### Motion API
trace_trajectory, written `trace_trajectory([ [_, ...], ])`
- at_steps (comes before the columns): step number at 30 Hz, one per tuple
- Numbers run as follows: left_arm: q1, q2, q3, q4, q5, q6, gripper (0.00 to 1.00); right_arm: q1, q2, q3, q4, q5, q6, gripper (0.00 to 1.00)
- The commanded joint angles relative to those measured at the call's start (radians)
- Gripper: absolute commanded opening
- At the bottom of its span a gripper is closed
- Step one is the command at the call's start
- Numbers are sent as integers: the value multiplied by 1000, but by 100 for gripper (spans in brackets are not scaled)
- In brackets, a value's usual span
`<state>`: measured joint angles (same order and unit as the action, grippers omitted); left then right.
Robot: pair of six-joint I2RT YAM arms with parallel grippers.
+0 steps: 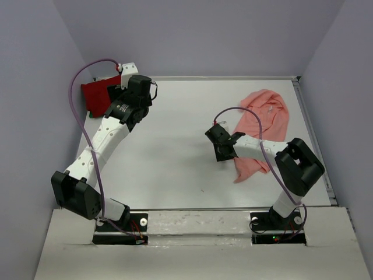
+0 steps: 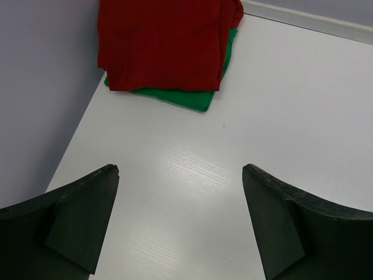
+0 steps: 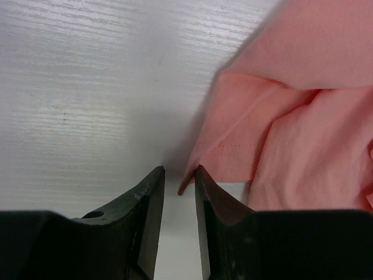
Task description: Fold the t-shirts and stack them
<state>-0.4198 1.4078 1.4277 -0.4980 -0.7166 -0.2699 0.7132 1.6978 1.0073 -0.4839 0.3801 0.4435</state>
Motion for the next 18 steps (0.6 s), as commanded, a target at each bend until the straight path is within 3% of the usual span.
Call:
trace_trajectory([
  [1, -5, -52, -13, 22, -35, 8, 99, -9, 3, 14, 50, -1, 11, 31],
  [4, -5, -55, -16, 24, -35, 8, 99, -9, 13, 13, 50, -3, 15, 24],
  [7, -5, -56, -19, 22, -37, 8, 99, -9, 14, 13, 51, 0, 27, 0],
  [12, -10, -50, -32, 32, -32, 0, 99, -9, 16, 89, 41, 103, -29, 0],
  [13, -11, -44, -33, 30, -30, -2, 99, -9, 14, 129, 6, 188, -78, 0],
  [16, -17, -30, -29, 24, -34, -6, 99, -9, 19, 389, -86, 320, -166, 0],
  [18, -17, -27, -29, 26, -40, -5, 99, -47, 19, 593, -91, 312, -276, 0],
])
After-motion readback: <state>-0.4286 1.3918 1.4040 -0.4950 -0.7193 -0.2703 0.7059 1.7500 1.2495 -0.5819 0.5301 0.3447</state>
